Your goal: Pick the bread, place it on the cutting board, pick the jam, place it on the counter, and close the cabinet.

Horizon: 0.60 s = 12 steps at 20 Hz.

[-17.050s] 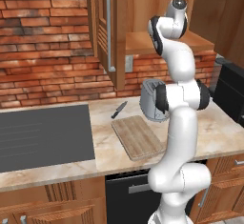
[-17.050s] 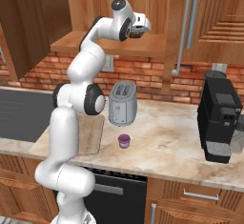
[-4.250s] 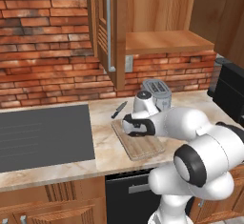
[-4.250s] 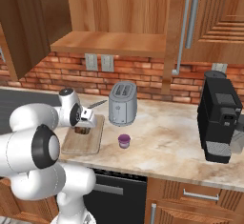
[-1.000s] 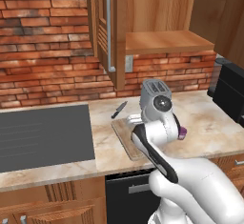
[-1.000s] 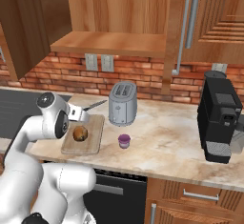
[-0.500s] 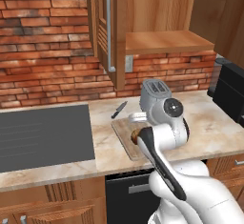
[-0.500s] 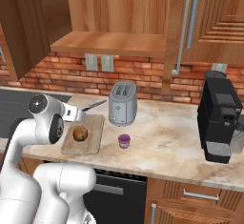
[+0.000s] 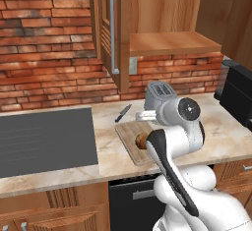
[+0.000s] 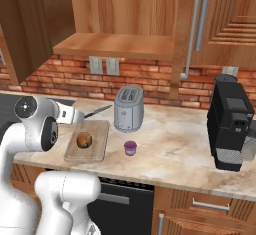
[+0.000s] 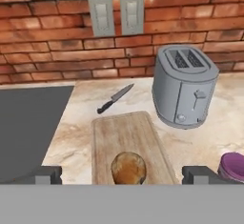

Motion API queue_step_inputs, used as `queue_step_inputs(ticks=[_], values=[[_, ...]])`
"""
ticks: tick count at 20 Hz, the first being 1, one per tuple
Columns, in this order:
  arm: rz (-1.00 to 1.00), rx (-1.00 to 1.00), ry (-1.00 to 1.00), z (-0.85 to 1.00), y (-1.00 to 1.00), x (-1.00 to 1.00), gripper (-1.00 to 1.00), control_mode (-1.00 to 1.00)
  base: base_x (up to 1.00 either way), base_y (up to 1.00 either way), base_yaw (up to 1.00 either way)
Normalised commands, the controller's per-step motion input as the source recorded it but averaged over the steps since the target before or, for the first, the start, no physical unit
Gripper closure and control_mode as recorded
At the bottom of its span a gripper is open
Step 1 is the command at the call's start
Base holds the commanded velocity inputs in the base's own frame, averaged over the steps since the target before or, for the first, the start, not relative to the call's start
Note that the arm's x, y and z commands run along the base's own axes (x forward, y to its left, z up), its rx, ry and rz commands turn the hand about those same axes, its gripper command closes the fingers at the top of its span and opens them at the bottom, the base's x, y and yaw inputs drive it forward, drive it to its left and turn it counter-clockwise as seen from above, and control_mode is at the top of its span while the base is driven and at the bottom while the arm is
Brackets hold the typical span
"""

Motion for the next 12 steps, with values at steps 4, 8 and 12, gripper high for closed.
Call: queue_step_inputs(ticks=[4, 8, 12], values=[[0.00, 0.01, -0.12, 0.38, 0.00, -0.43, -1.00, -1.00, 0.00, 0.00, 0.00], [0.00, 0.01, -0.11, 0.26, 0.00, -0.54, -1.00, -1.00, 0.00, 0.00, 0.00], [0.00, 0.00, -0.15, 0.20, 0.00, -0.54, -1.00, -1.00, 0.00, 0.00, 0.00]])
